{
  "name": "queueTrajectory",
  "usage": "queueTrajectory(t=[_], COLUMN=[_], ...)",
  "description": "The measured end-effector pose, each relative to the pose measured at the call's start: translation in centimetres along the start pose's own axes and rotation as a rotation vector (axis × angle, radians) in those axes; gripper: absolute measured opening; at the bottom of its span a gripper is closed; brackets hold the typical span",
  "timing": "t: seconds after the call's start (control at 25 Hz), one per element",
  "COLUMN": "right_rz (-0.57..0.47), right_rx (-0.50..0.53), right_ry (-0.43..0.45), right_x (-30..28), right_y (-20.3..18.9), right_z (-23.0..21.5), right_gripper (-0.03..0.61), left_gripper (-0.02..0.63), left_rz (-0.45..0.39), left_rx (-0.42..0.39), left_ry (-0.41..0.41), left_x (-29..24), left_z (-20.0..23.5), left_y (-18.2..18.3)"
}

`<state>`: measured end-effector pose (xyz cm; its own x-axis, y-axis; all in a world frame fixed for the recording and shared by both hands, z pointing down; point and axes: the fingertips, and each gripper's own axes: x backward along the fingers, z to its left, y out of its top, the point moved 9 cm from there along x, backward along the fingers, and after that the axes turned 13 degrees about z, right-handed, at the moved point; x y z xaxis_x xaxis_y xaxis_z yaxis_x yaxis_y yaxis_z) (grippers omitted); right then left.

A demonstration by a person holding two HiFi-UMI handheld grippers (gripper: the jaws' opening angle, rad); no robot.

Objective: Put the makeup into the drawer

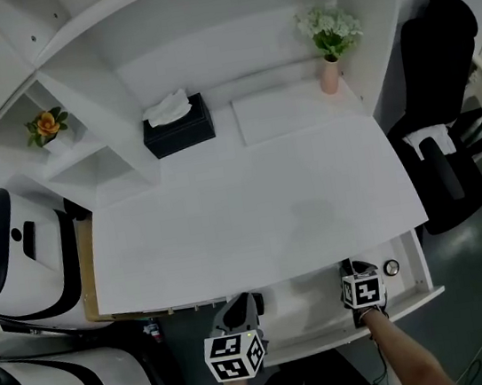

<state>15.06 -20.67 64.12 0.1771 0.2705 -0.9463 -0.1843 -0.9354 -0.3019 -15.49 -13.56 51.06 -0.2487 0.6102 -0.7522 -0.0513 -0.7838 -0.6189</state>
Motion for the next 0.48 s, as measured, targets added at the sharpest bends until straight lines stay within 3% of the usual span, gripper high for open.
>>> queueTrajectory(t=[0.48], right_rz=[-0.179], right_rx=[-0.009], right_ry=[0.029], right_x=[6.1], right_y=[0.5], right_z=[1.9], right_gripper=[0.117], left_gripper=[0.018], left_rz=[-0.035], left_rx=[-0.025], left_ry=[-0.02], left_x=[2.2], left_z=[-0.1], left_y=[-1.1])
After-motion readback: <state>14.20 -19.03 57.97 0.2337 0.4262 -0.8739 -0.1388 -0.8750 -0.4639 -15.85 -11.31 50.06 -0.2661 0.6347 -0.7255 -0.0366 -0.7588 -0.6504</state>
